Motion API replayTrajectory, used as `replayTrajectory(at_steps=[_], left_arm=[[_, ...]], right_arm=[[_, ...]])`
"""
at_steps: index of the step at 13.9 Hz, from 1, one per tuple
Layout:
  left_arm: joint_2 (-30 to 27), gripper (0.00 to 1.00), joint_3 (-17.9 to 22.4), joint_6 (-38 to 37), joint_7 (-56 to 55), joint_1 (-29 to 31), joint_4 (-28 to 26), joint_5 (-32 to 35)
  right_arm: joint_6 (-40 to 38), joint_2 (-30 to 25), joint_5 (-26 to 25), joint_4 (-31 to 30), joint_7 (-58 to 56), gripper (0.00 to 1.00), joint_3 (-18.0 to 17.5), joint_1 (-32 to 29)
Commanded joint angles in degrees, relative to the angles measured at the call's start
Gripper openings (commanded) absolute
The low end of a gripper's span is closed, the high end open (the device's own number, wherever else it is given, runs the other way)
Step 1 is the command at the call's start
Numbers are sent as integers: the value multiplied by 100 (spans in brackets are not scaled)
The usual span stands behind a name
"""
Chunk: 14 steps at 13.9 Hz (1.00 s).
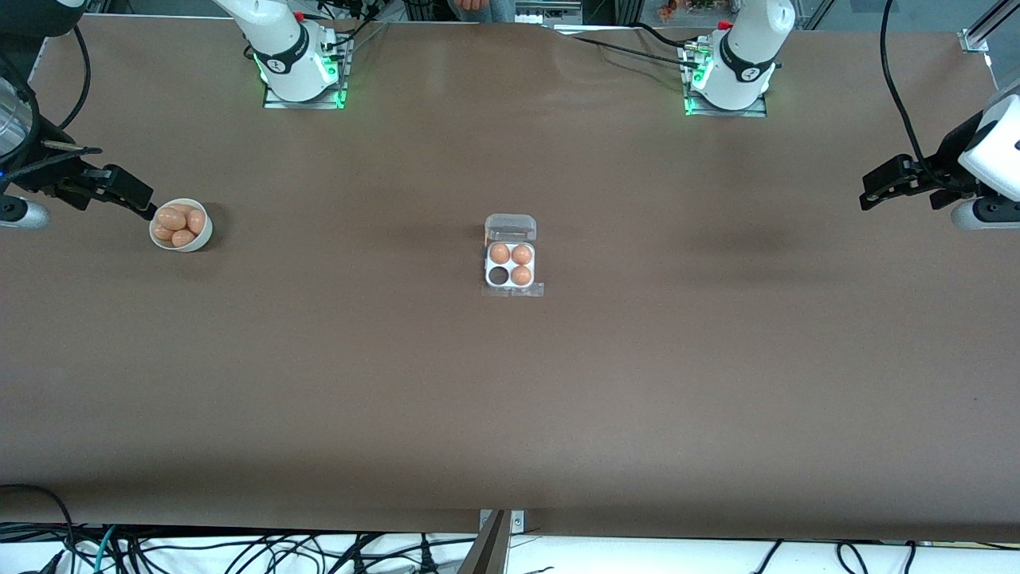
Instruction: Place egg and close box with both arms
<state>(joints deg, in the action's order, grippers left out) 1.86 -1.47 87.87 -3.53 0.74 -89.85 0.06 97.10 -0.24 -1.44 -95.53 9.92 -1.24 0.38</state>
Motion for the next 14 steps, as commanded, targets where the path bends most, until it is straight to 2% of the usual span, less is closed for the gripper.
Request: replayTrajectory(at_steps=[1,14], left_arm=[[52,100,6,-77,46,22,126,-50],[52,100,-3,-77,46,14,126,-50]], right_arm=[[-69,-37,38,0,-7,100,-25,-47],[-69,-29,38,0,-60,100,-25,-47]])
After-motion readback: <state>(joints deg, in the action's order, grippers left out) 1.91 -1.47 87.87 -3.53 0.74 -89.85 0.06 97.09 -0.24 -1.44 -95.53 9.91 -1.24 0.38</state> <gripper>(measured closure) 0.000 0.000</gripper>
